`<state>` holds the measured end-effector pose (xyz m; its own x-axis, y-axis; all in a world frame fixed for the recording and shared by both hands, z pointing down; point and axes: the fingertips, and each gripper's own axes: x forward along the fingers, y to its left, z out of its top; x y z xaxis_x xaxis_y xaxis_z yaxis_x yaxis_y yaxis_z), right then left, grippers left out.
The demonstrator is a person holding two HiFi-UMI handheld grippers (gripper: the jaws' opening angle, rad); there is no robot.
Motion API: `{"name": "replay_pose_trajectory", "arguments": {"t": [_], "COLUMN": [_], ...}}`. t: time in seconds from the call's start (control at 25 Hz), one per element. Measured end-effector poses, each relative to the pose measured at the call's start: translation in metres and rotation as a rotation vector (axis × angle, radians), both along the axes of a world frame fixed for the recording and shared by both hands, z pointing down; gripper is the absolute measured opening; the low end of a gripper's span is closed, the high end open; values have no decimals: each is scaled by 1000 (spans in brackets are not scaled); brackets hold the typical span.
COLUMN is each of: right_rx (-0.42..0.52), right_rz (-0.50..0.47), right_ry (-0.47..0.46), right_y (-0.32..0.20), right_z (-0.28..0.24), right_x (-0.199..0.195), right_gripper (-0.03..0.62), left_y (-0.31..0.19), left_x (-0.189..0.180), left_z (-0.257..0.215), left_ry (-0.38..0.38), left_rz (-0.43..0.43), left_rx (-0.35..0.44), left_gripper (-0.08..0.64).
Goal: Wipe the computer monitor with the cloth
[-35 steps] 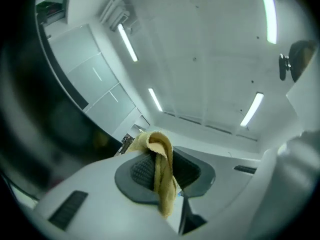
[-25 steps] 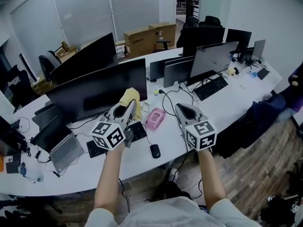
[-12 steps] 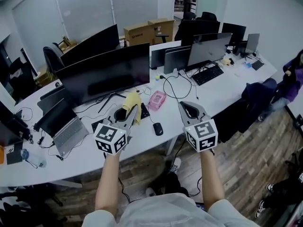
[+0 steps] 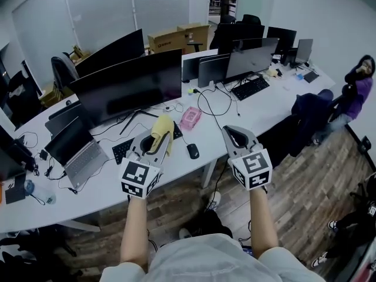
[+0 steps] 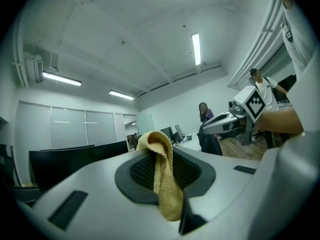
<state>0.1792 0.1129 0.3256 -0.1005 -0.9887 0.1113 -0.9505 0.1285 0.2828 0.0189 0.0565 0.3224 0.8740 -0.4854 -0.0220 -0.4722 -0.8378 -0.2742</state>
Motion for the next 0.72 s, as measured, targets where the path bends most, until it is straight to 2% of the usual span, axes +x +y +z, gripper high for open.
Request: {"name": "replay_pose_trajectory", "arguments": {"t": [0.28,0.72], "right_rx": [2,-20], "right_rz": [0,-36], "right_ry": [19,35], "right_y": [14,5], "right_z": [2,8], "right_x": [-5,-12], "right_gripper": [26,27], "left_y": [12,13], "left_x": [-5,9], "left_z": [2,5], "left_ry": [-10,-21], "left_rz": [-1,27], "left_rx": [25,25], "left_gripper": [75,75]}}
